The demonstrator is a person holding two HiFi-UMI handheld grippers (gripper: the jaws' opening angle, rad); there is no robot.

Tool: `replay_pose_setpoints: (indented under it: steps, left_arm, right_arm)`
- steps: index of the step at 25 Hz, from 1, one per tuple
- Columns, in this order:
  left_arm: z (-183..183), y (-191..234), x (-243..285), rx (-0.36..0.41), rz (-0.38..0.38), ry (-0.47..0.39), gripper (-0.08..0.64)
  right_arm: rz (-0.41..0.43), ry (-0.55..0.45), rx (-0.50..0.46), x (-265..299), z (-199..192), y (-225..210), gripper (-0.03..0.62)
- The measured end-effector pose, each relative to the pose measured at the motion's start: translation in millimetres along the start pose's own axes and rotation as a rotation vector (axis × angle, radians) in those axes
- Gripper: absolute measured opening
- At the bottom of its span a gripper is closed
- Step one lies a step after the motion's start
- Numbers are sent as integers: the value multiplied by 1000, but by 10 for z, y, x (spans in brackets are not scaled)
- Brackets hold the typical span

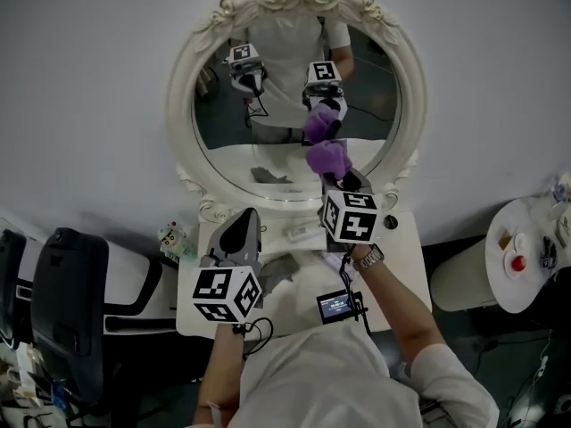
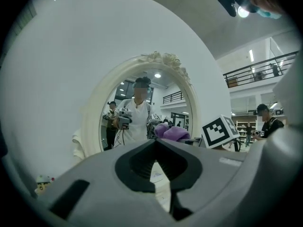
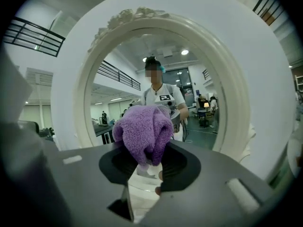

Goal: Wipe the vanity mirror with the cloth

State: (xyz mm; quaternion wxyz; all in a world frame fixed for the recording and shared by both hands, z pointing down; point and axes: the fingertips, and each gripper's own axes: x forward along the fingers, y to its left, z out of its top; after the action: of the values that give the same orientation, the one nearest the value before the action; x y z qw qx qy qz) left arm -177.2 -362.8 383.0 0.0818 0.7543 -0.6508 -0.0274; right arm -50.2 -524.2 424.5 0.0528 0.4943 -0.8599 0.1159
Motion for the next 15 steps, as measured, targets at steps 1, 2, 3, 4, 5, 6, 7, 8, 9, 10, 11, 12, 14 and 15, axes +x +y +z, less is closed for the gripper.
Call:
replay_pose_setpoints:
  steps: [1, 2, 3, 4, 5, 6, 7, 8, 9, 10, 11, 12, 14, 15]
  left_arm:
    - [4, 102, -60, -10, 21, -4, 2]
    - [10, 202, -122, -20, 44, -9, 2]
    - [18, 294, -184, -26, 67, -14, 1]
    - [24, 377, -242, -25, 86, -16, 1]
    - [27, 450, -293, -17, 101, -14, 1]
    - [29, 514, -337, -5, 110, -10, 2]
    - [28, 567, -375, 7, 115, -5, 2]
    - [23, 610, -408, 16, 116, -2, 1]
    - [15, 647, -436, 21, 115, 0, 2]
    - [3, 682, -462, 23, 114, 2, 2]
    - [-11, 721, -487, 25, 114, 4, 2]
    - [-28, 767, -512, 26, 117, 9, 1]
    - [-71, 867, -554, 26, 130, 21, 1]
    - [-92, 914, -566, 25, 138, 27, 2]
  right_arm:
    - [25, 8, -10, 52, -53, 195, 118]
    - [47, 18, -18, 106, -113, 380, 118]
    - [67, 31, -21, 161, -179, 554, 118]
    - [86, 44, -22, 219, -248, 721, 118]
    - [103, 57, -23, 277, -313, 881, 118]
    - [119, 68, -24, 336, -370, 1034, 118]
    - [133, 77, -25, 393, -420, 1174, 118]
    - [145, 84, -26, 448, -464, 1298, 118]
    - [155, 90, -25, 500, -502, 1404, 118]
    - [163, 96, -24, 549, -537, 1498, 118]
    - [171, 102, -23, 595, -568, 1587, 118]
    - [180, 106, -23, 638, -598, 1675, 118]
    - [196, 112, -26, 723, -656, 1834, 118]
    - [200, 114, -30, 768, -681, 1895, 118]
